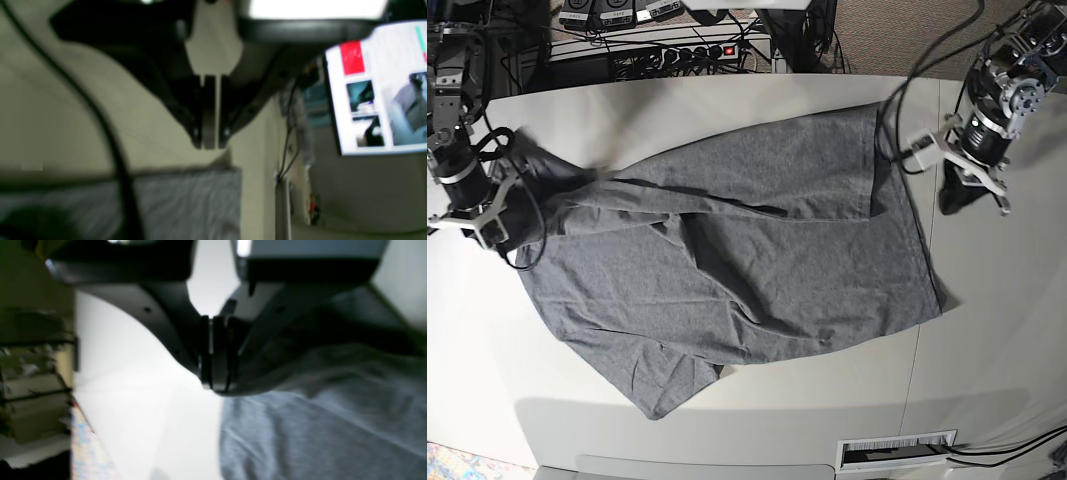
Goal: Fold the T-shirt properly
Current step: 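Lay the shirt back down and release both grippers, then move the left gripper to the shirt's side edge and grasp it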
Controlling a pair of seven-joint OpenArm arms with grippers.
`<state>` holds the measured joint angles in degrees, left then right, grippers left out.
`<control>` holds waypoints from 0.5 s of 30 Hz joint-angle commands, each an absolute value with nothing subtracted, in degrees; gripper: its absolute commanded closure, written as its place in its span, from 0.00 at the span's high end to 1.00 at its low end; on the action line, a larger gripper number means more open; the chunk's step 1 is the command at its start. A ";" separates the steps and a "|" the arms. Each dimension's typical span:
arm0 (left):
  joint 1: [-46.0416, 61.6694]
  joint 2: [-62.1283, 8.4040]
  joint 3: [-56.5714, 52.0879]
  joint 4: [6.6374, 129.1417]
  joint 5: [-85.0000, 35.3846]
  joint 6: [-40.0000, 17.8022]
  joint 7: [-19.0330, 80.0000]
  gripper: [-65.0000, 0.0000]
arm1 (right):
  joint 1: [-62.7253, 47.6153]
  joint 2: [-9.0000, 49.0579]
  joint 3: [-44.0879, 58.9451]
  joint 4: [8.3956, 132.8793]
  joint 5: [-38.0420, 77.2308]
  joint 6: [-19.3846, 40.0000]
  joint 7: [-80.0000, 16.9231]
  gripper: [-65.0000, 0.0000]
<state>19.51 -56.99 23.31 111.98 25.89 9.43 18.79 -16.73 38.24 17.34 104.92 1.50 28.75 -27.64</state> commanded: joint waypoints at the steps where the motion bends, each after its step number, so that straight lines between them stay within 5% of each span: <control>1: 19.20 -58.06 23.90 113.97 26.28 10.44 18.26 0.00 | -15.51 39.51 16.82 105.62 1.48 28.12 -27.03 0.00; 15: 19.00 -48.60 35.51 120.88 26.39 10.41 18.37 0.00 | -11.42 39.55 11.51 105.25 -4.97 25.47 -28.69 0.00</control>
<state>19.33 -47.88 35.75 119.94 25.89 9.26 19.20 -12.12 38.22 10.96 104.62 -4.64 26.39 -29.39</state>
